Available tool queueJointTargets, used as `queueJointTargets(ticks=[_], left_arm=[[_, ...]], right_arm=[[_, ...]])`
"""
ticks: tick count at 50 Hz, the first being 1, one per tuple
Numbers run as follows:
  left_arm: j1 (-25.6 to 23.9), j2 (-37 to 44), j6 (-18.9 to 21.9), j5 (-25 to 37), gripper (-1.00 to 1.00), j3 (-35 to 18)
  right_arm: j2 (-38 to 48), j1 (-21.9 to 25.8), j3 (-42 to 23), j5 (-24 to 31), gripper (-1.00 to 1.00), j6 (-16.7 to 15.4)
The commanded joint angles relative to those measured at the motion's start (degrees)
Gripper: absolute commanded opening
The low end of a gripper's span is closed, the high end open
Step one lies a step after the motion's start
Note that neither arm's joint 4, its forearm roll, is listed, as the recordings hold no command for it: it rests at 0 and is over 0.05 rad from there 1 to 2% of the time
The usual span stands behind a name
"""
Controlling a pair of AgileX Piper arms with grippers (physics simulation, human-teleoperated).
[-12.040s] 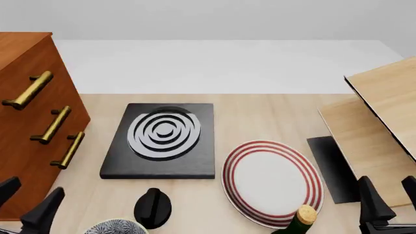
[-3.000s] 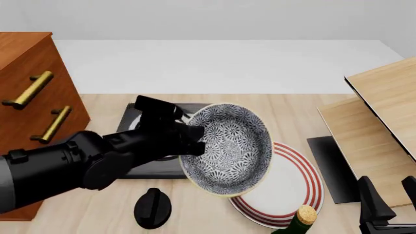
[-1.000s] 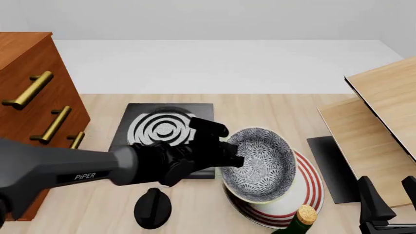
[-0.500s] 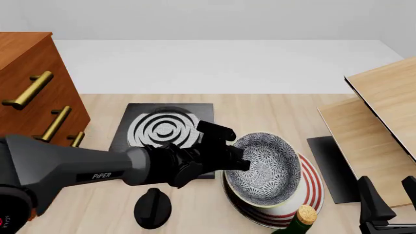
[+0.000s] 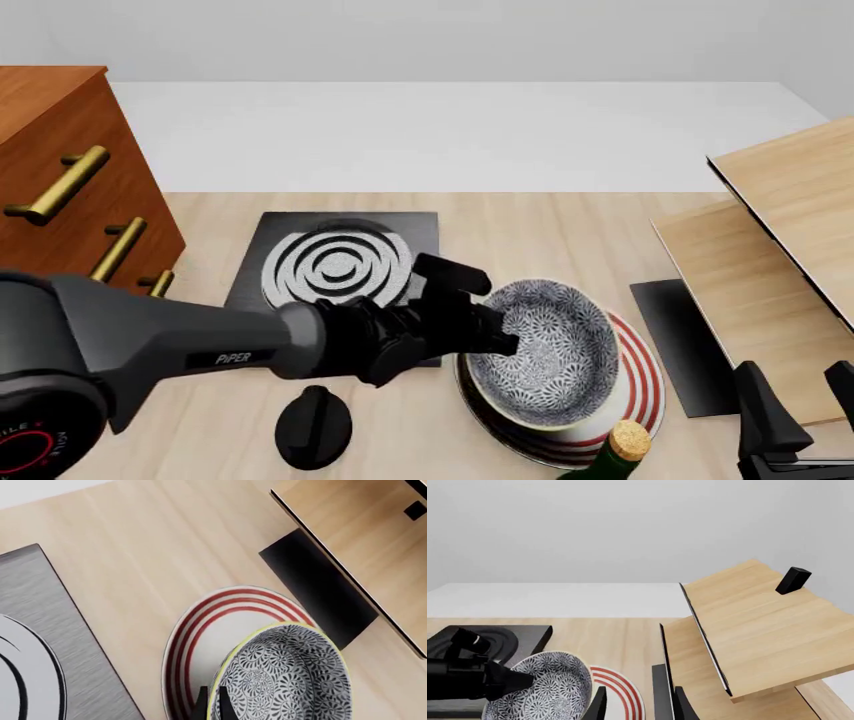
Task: Pick up the akita bowl and put it on the plate.
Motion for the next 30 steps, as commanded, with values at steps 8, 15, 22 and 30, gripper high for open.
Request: queueJointTargets(ticks=[8, 15, 22, 30], left_arm=[[-0.47, 0.95, -0.18, -0.41, -1.00, -0.31], [-0.33, 1.37, -0.08, -0.51, -1.00, -0.49], [-0.30, 1.83, -0.10, -0.70, -1.00, -0.60], [-0.38, 2.15, -0.22, -1.19, -1.00, -0.43]], right_arm=[[0.00, 0.00, 0.00, 0.00, 1.00, 0.00], [-0.01, 0.00, 0.00, 0.00, 1.00, 0.00], [0.00, 0.00, 0.00, 0.00, 1.00, -0.01], [0.00, 0.00, 0.00, 0.00, 1.00, 0.02]])
